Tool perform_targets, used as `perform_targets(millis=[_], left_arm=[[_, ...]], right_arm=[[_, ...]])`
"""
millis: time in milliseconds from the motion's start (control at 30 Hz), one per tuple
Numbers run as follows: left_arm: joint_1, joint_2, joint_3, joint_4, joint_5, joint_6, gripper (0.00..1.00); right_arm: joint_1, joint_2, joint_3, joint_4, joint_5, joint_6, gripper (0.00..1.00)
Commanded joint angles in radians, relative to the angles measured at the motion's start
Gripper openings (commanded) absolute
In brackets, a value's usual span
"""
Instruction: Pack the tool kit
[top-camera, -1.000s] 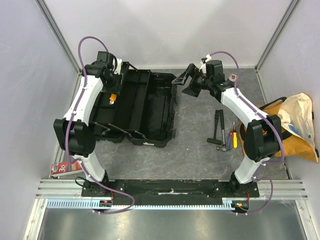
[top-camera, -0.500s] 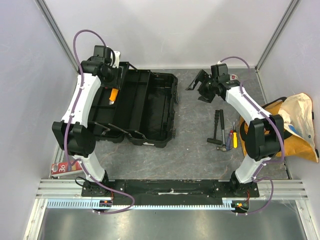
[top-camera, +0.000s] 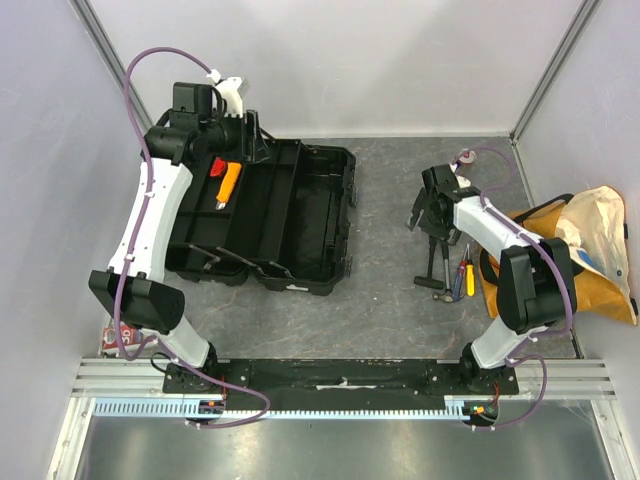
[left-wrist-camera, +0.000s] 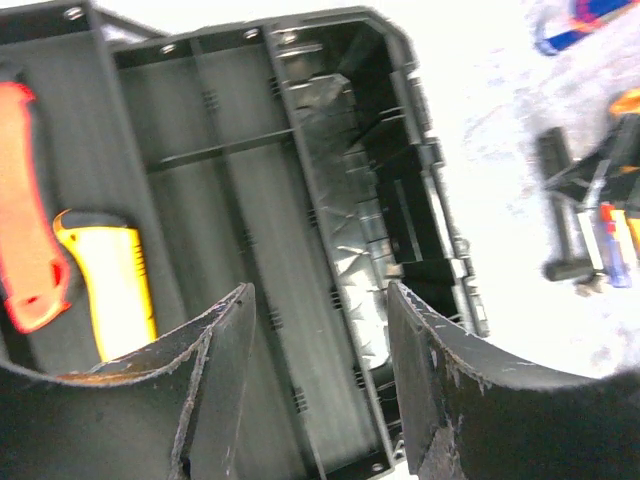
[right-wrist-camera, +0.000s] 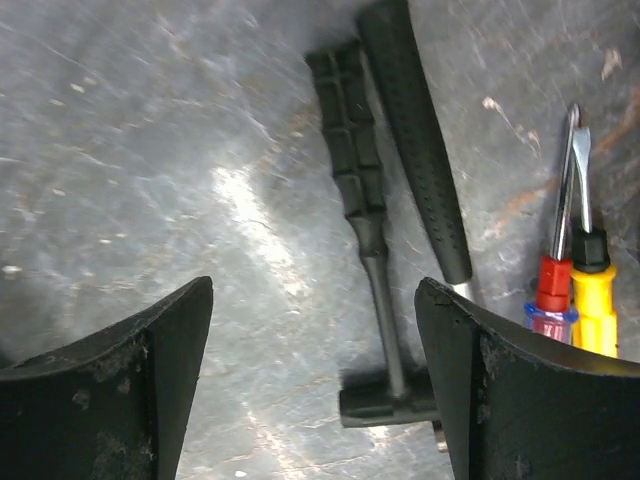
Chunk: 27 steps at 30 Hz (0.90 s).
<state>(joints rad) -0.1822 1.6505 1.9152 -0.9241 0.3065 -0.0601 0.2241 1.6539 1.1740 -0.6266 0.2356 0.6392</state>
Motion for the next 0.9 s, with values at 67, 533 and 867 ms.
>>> perform_targets(millis=[67,533,867], left_arm=[[-0.017,-0.049,-0.027,0.096,0.172,-0.076,0.61],[-0.019,-0.095,-0.048,0.096,0.146,-0.07,0.61],[-0.019,-0.155,-0.131,0.12,0.132,-0.078,0.62]], right_arm=[[-0.002,-0.02,-0.097,0.011,0.036,0.019,0.84],[-0.003,0.044,-0.182,0.057,-0.079,0.066,0.45],[0.049,0.011,-0.099,0.077,-0.11,0.051,0.0]])
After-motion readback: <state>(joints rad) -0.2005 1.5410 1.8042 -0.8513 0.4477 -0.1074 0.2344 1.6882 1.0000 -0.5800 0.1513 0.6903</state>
